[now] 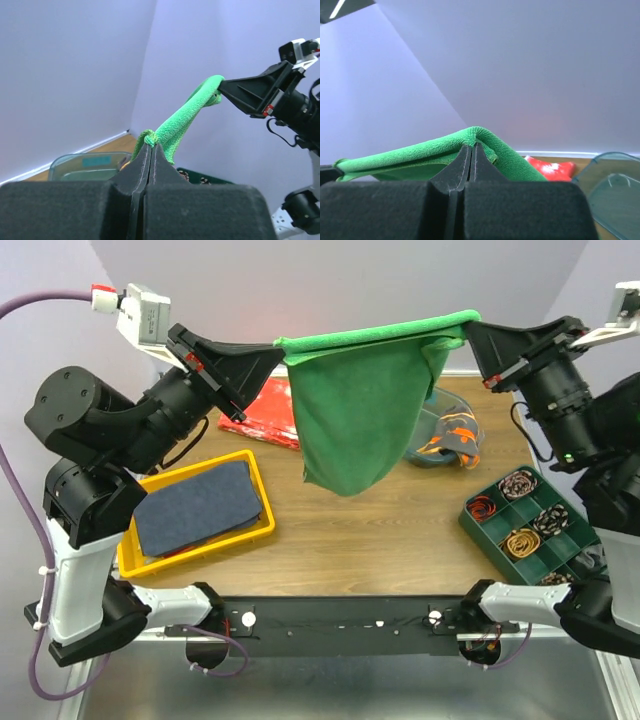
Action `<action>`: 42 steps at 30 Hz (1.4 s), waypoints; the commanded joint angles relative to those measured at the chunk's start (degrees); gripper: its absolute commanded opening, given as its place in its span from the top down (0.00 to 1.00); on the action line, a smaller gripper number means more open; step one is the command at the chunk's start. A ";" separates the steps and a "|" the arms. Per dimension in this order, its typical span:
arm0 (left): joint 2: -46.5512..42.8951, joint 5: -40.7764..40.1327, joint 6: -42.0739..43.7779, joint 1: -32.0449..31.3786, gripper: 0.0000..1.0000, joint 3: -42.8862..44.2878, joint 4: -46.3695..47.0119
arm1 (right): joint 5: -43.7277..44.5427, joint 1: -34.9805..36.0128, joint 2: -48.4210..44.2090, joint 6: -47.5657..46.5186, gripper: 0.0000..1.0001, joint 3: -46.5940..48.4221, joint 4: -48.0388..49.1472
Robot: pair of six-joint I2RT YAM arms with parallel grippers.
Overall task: Fold and stack the towels
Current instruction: Flatten out the towel at the center of the board.
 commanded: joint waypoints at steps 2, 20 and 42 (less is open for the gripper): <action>-3.61 4.01 -2.04 0.50 1.00 -0.80 0.92 | -3.67 -0.84 -1.47 -2.11 0.99 3.01 -2.39; -9.96 -12.13 -13.56 0.59 1.00 -20.94 -5.75 | -3.43 -0.84 -4.73 6.77 0.99 -13.42 -13.03; 23.55 5.33 -17.51 24.59 1.00 -30.33 10.06 | -29.25 -26.41 36.42 1.14 0.99 -12.88 -0.29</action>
